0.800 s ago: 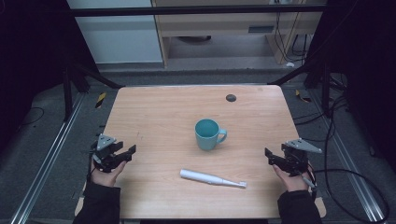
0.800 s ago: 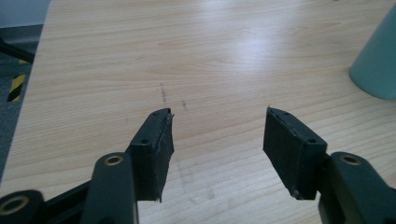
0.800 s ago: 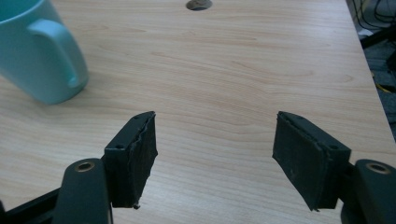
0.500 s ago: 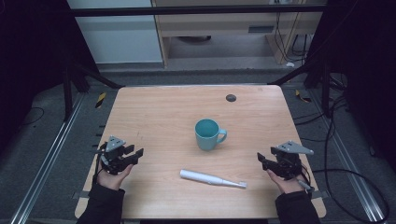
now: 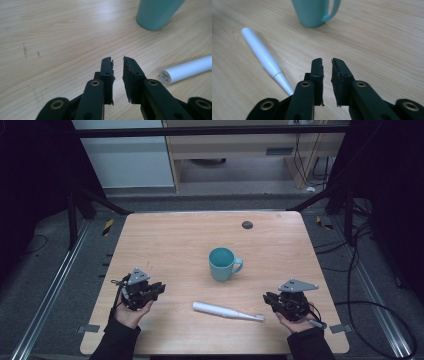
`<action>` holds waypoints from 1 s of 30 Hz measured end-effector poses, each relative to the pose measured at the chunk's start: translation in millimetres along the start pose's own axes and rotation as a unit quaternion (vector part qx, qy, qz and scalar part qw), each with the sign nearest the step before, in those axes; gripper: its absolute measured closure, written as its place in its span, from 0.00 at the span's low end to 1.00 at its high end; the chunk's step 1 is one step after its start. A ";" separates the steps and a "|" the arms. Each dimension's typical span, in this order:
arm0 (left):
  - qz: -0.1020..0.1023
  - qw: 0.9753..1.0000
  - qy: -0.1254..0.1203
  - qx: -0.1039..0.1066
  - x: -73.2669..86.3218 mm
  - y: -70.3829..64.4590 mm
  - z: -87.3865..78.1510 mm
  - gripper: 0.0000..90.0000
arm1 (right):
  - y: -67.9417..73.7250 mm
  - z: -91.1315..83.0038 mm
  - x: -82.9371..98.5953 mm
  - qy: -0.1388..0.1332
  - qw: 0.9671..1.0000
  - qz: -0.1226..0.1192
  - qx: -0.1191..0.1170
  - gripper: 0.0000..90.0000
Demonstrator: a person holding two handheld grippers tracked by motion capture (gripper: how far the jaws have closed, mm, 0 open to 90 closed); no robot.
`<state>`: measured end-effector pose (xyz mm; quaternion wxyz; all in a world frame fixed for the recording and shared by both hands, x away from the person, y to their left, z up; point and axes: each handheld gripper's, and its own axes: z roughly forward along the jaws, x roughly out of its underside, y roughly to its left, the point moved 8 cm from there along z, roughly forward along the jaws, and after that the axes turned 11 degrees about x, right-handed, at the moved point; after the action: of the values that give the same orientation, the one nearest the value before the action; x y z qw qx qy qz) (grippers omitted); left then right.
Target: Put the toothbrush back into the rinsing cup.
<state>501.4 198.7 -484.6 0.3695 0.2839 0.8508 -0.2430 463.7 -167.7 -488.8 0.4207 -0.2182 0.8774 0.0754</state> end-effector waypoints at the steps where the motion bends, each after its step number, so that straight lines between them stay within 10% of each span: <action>1: 0.004 1.000 0.004 0.007 -0.5 -2.6 1.6 0.89 | 2.4 0.2 0.5 0.002 1.000 -0.002 -0.004 0.92; 16: 0.043 0.997 0.041 0.041 -15.9 -32.6 35.5 1.00 | 32.3 5.5 15.3 0.032 0.999 -0.013 -0.039 1.00; 30: 0.070 0.990 0.094 0.077 -12.0 -65.5 81.3 1.00 | 55.4 18.3 27.4 0.059 0.996 -0.046 -0.058 1.00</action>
<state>504.7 97.2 -511.6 0.2814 0.3924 0.8381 -0.2538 436.7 -121.3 -524.4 0.3580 -0.2867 0.8837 0.0935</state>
